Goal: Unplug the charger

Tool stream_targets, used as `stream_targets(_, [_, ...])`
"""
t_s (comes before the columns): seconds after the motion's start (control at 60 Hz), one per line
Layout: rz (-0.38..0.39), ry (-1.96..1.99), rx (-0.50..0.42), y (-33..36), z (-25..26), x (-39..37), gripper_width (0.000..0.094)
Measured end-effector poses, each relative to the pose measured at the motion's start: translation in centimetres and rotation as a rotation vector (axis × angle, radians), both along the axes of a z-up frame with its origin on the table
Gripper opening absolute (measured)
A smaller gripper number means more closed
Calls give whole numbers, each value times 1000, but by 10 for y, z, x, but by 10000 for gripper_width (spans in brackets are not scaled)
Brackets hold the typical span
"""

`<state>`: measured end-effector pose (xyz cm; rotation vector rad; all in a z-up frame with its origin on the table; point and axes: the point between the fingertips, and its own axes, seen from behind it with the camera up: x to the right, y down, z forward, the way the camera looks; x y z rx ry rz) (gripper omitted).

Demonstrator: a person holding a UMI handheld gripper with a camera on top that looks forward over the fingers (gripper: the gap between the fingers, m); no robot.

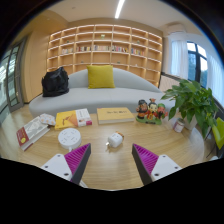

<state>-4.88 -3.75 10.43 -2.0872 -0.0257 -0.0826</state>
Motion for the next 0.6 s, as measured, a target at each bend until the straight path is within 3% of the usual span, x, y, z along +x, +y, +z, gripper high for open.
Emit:
stream_targets(0.317, [61,-23,40,-113,44,-15,851])
stream_targets(0.6, [83,-13,45,-146,49,-10,856])
